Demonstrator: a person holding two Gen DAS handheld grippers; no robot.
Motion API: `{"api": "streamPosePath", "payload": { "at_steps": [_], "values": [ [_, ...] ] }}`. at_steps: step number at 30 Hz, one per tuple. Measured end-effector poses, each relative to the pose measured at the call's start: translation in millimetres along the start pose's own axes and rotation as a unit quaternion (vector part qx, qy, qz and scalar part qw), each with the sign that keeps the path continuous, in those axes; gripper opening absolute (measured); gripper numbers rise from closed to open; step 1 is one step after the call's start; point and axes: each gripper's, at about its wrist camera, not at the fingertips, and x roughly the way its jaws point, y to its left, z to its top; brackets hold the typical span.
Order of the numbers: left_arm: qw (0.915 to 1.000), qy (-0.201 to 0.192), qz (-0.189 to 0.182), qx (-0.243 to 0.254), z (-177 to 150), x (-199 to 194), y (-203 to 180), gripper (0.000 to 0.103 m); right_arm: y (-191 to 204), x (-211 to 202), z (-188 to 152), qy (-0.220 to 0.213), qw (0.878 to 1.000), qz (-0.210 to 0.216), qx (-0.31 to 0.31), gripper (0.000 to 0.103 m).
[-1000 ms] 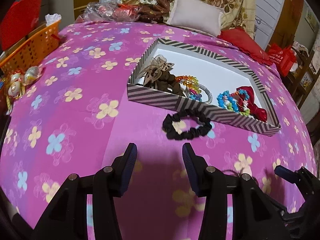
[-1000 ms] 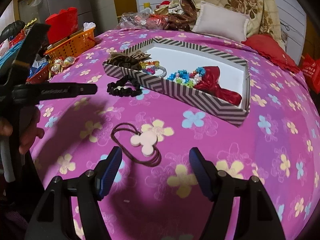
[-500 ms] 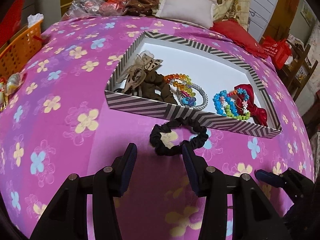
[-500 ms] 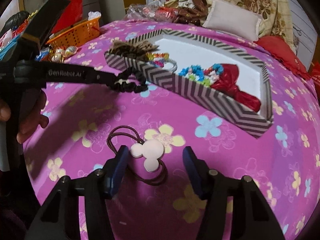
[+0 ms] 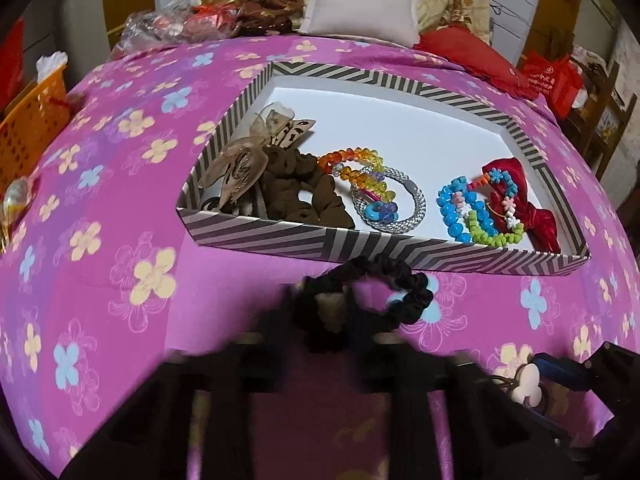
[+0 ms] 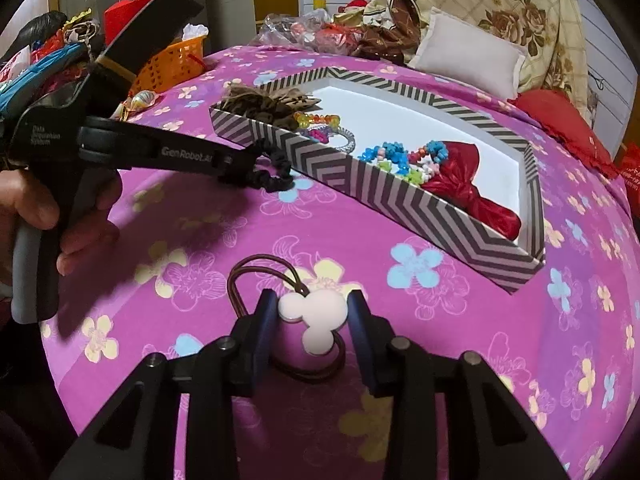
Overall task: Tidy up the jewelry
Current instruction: 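Grasp the white flower-charm hair tie with the right tool while the left tool grasps the black scrunchie, then carry the flower hair tie and black scrunchie into the tray box with both tools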
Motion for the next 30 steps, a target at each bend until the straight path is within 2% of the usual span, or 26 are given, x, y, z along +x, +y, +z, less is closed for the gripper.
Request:
{"api": "streamPosePath", "payload": {
  "at_steps": [3,7,14,22,30],
  "values": [
    [0.9998,0.000,-0.018,-0.012,-1.3,-5.0,5.5,0.000,-4.8,-2.5,-1.4,-0.002,1.000,0.015,0.019,0.037],
    [0.9990,-0.020,-0.034,-0.019,-3.2,-25.7,9.0,0.000,-8.5,-11.2,-1.8,-0.011,0.999,0.018,0.028,0.037],
    [0.9969,-0.053,-0.059,-0.005,1.8,-64.4,2.7,0.000,-9.4,-34.8,4.8,-0.036,0.999,0.016,0.030,0.037],
    [0.9950,-0.079,-0.060,0.007,10.6,-90.4,-6.1,0.000,-11.1,-61.0,16.8,-0.069,0.997,0.006,0.026,0.037],
    [0.9946,-0.092,-0.045,0.017,23.9,-96.0,-14.4,0.000,-20.0,-70.2,32.3,-0.085,0.996,-0.008,0.027,0.037]
  ]
}}
